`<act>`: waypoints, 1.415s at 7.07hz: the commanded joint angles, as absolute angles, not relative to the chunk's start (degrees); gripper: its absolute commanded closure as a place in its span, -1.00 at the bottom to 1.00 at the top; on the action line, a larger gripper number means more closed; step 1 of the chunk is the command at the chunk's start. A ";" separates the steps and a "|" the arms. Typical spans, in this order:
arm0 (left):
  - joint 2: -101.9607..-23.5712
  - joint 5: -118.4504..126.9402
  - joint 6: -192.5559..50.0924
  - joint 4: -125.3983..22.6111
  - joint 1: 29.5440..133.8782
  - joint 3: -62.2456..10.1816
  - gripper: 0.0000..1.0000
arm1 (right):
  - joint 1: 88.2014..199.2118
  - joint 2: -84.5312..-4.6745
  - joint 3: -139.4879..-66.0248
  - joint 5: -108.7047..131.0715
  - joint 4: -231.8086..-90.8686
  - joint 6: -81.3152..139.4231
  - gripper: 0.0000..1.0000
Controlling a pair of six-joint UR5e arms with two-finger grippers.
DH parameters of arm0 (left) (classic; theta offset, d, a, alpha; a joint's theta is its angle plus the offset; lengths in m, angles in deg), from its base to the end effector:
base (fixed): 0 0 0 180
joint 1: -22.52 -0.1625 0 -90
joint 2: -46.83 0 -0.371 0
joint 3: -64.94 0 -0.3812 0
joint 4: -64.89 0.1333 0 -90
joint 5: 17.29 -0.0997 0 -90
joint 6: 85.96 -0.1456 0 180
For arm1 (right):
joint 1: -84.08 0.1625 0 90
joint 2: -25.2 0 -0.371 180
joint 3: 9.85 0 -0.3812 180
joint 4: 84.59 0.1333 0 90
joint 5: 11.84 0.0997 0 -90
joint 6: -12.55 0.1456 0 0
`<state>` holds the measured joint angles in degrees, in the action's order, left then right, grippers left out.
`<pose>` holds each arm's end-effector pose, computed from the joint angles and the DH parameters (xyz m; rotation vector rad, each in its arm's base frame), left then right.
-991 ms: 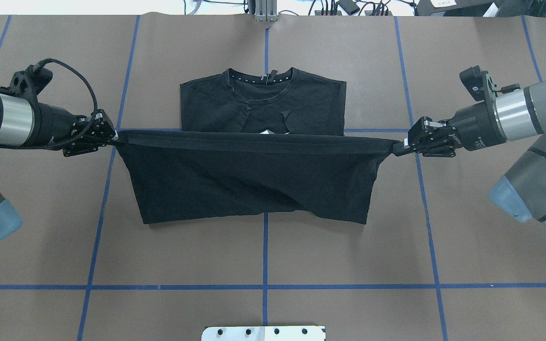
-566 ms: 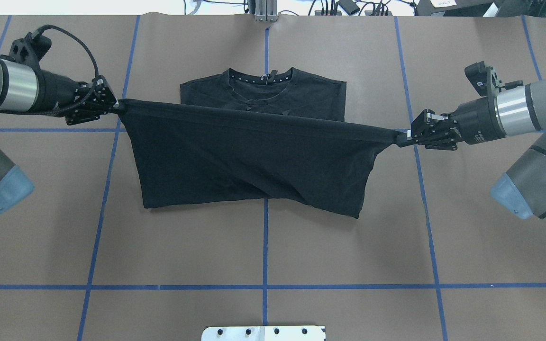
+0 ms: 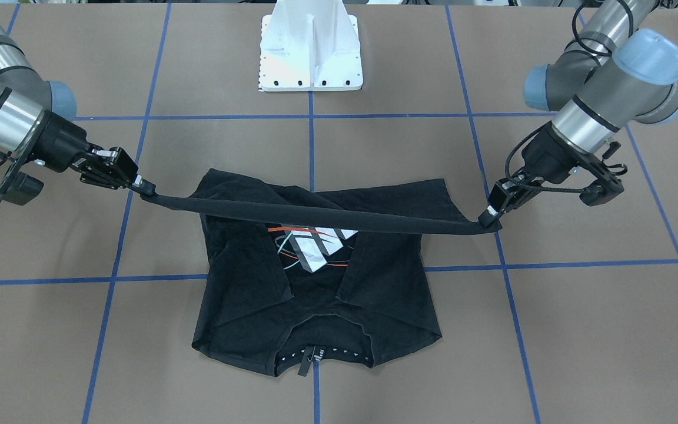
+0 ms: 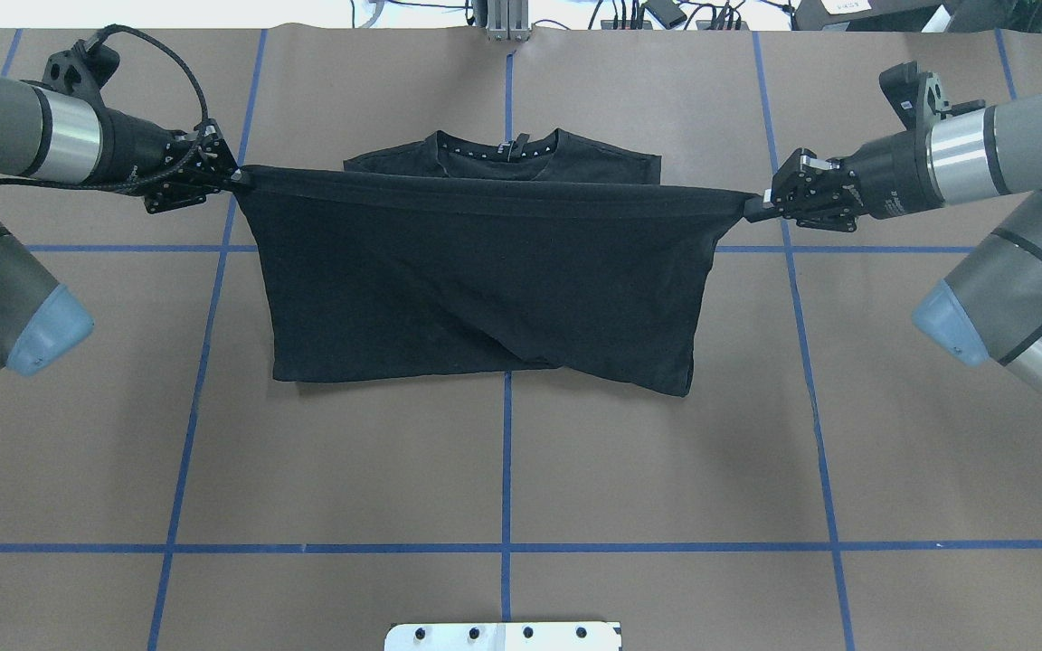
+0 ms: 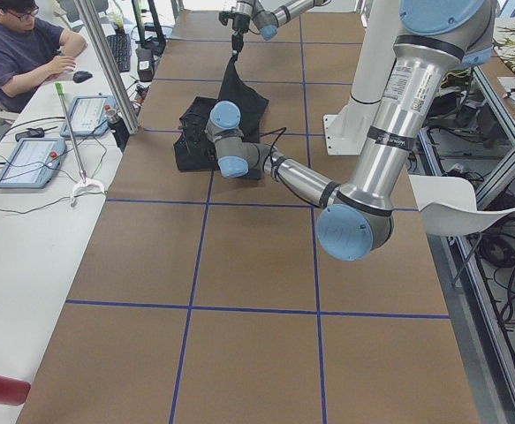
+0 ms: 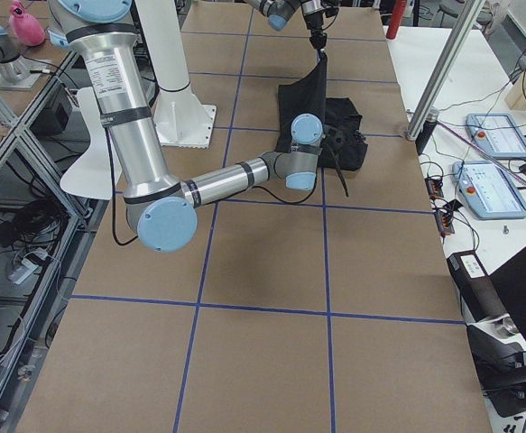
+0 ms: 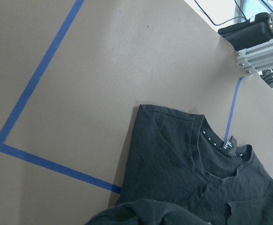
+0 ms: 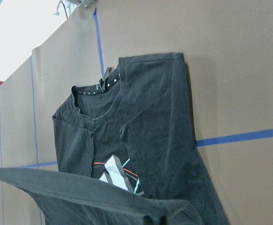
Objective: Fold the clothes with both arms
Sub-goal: 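Carry the hem with both grippers toward the collar, farther from the robot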
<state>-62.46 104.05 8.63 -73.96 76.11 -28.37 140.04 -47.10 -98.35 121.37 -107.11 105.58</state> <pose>0.3241 -0.5364 0.3112 0.0732 1.3119 -0.5274 -0.3054 -0.5121 0.3222 0.0680 -1.4953 0.2809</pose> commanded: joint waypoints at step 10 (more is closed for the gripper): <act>-75.95 100.24 9.14 -75.30 74.47 -7.67 1.00 | 134.17 -36.05 -81.92 106.20 -107.09 105.10 1.00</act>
<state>-74.96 101.43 9.13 -75.01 75.16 -9.65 135.13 -36.18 -82.21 107.65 -107.06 105.10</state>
